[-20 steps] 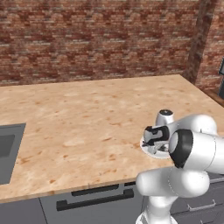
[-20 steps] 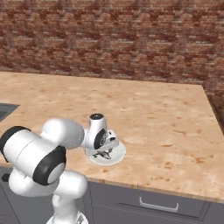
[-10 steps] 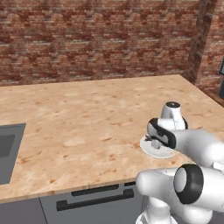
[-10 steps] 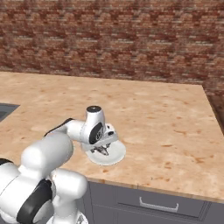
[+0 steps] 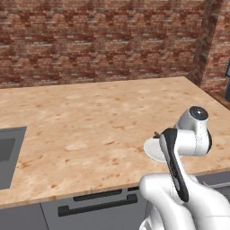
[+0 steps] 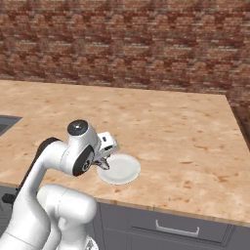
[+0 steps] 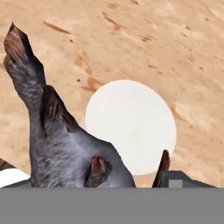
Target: Place the fish on the counter behind the older fish on the same shelf of the fridge to maintain FIFO order. Close the fridge door when finished.
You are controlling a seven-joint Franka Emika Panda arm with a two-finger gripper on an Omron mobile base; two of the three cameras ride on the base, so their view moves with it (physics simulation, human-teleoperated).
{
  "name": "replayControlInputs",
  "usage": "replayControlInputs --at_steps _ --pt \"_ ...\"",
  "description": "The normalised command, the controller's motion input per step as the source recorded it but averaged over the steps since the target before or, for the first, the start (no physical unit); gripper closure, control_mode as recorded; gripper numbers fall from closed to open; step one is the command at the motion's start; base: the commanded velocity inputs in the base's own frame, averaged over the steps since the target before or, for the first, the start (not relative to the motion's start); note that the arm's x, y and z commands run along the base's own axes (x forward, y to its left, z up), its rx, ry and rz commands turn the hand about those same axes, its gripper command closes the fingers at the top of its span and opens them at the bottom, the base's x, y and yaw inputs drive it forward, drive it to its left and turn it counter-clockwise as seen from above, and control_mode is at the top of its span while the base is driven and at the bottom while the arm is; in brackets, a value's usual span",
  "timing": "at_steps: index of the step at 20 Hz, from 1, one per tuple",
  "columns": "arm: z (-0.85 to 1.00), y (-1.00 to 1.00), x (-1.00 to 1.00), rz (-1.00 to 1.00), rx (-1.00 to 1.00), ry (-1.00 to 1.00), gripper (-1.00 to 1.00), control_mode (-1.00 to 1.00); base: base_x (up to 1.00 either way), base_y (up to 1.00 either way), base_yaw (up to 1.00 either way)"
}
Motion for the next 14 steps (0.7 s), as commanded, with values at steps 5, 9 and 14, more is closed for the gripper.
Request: replayControlInputs --at_steps 5,9,14 --pt "1.00 0.25 -0.57 0.00 0.00 -0.22 1.00 -1.00 0.00 0.00 0.00" --pt "0.96 0.03 -0.57 0.00 -0.01 -0.14 1.00 -1.00 0.00 0.00 0.00" --pt "0.17 0.00 -0.21 0.00 0.00 0.00 1.00 -1.00 0.00 0.00 0.00"
